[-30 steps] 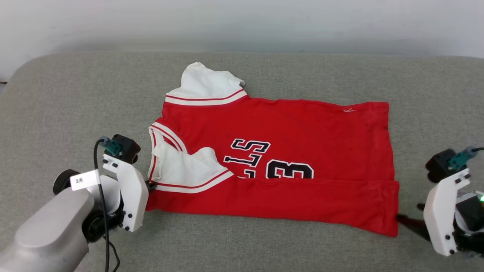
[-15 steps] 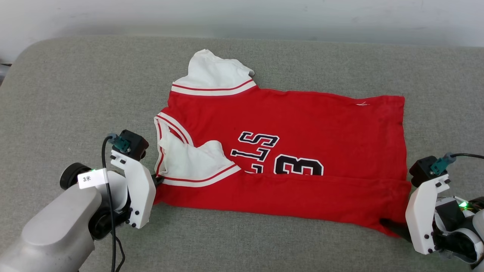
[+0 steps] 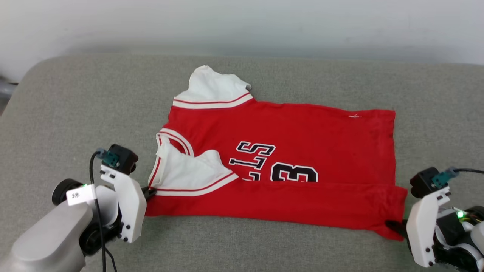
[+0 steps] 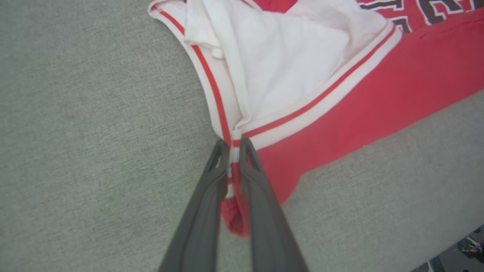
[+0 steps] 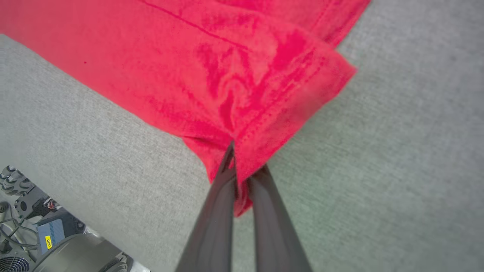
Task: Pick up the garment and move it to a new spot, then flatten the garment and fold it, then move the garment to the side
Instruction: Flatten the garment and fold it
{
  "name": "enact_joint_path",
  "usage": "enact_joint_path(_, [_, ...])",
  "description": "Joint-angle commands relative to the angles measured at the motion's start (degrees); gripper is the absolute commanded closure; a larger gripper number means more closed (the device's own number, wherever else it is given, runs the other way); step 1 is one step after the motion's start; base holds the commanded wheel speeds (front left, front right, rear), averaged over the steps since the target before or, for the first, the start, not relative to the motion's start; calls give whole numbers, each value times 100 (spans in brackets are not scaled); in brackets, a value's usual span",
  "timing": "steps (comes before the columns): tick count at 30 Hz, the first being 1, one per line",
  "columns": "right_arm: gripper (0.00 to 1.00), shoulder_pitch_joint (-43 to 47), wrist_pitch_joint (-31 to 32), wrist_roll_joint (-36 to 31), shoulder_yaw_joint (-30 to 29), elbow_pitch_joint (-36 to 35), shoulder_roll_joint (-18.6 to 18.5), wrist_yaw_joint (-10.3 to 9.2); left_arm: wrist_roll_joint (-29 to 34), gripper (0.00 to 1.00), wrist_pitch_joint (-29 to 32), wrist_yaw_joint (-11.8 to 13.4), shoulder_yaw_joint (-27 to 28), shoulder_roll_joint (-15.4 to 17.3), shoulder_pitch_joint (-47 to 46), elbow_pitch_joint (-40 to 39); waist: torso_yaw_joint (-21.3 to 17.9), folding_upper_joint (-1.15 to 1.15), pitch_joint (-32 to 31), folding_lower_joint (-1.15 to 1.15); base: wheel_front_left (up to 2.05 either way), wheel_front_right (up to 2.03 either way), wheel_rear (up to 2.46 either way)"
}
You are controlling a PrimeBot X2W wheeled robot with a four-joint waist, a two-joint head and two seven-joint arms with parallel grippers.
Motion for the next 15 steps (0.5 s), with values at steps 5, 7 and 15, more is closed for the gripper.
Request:
enact_joint_path(5, [100, 361, -149, 156, -116, -320, -312, -6, -118, 100, -81, 122, 53, 238, 359, -320, -69, 0, -273, 0, 0, 0, 0])
enact_joint_path(7, [100, 516, -121, 217, -173, -481, -432, -6, -156, 100, -76, 184, 64, 346, 492, -495, -82, 0, -335, 0, 0, 0, 0])
enact_joint_path(15, [100, 1071, 177, 262, -492, -923, -830, -8, -349, 100, -61, 501, 21, 642, 1150, -1170, -129, 0, -400, 0, 0, 0, 0])
